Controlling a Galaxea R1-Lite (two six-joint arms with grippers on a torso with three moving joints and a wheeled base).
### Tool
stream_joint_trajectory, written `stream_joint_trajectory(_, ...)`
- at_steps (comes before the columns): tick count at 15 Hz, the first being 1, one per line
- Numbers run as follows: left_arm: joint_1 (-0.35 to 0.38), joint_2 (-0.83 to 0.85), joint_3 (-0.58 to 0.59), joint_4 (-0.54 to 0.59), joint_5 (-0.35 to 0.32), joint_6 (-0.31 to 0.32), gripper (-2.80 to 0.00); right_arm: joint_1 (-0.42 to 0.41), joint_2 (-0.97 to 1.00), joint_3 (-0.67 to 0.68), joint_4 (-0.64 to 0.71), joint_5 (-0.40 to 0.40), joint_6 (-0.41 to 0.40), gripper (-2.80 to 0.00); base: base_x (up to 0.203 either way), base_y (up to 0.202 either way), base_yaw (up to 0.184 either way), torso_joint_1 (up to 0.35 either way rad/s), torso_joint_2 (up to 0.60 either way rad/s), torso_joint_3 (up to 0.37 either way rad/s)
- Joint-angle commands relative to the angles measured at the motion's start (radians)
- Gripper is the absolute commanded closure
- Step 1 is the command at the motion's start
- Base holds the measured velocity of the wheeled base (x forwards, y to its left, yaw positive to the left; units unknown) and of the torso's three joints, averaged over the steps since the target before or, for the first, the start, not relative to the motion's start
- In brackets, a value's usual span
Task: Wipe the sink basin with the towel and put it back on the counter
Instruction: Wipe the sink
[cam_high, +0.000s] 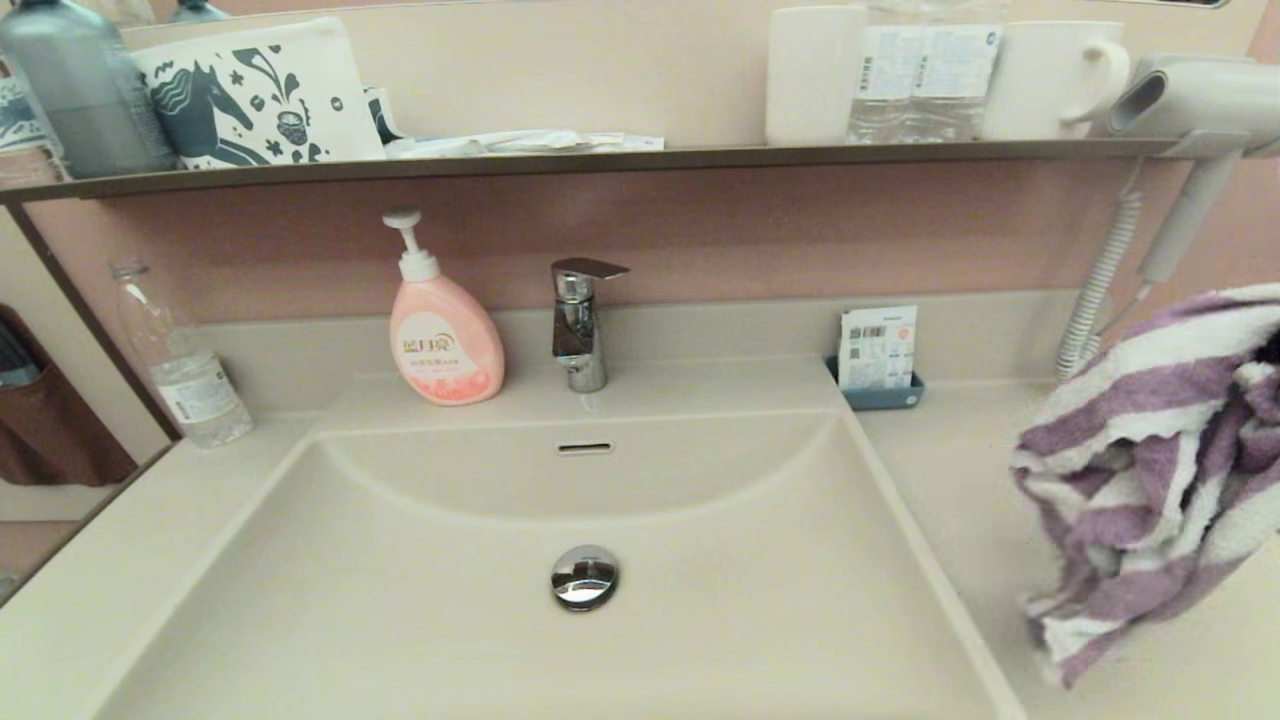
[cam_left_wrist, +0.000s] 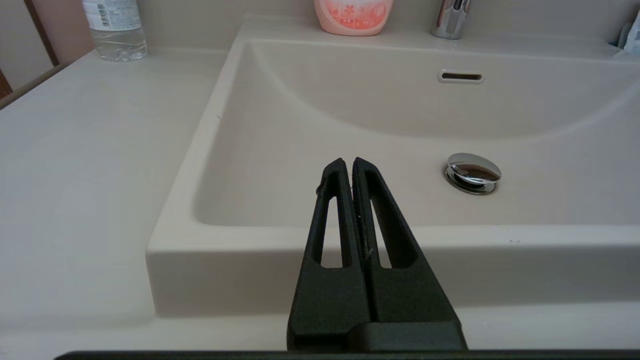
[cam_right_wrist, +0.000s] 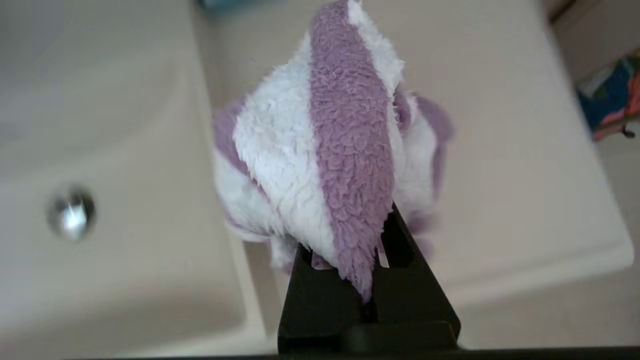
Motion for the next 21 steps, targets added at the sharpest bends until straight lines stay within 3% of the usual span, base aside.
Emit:
stream_joint_trajectory(1,0.001,0.0,0.0,-0.001,0.0,-0.001,0.0,-0.076,-0.017,-0.017,-0.037,0.002,-0.001,0.0,0.0,0.0,0.0,0.0,0.0,0.0)
stream_joint_trajectory(4,0.001,0.0,0.0,-0.001,0.0,-0.001,0.0,-0.148,-0.001,-0.042,-0.091,0.013,-0.007,0.0,0.0,0.0,0.0,0.0,0.0,0.0)
stream_joint_trajectory(8,0.001,0.0,0.0,-0.001,-0.001,-0.001,0.0,-0.191,-0.003,0.091,-0.097,0.011,-0.019,0.0,0.0,0.0,0.0,0.0,0.0,0.0)
stream_joint_trajectory(14,0.001,0.0,0.0,-0.001,0.0,-0.001,0.0,-0.461,0.109,0.282,-0.125,0.006,-0.108,0.0,0.0,0.0,0.0,0.0,0.0,0.0)
stream_joint_trajectory(18,0.001,0.0,0.0,-0.001,0.0,-0.001,0.0,-0.449,0.153,0.404,-0.195,0.007,-0.115,0.0,0.0,0.0,0.0,0.0,0.0,0.0)
stream_joint_trajectory(21,0.001,0.0,0.0,-0.001,-0.001,-0.001,0.0,-0.295,0.161,0.437,-0.215,0.02,-0.034,0.0,0.0,0.0,0.0,0.0,0.0,0.0)
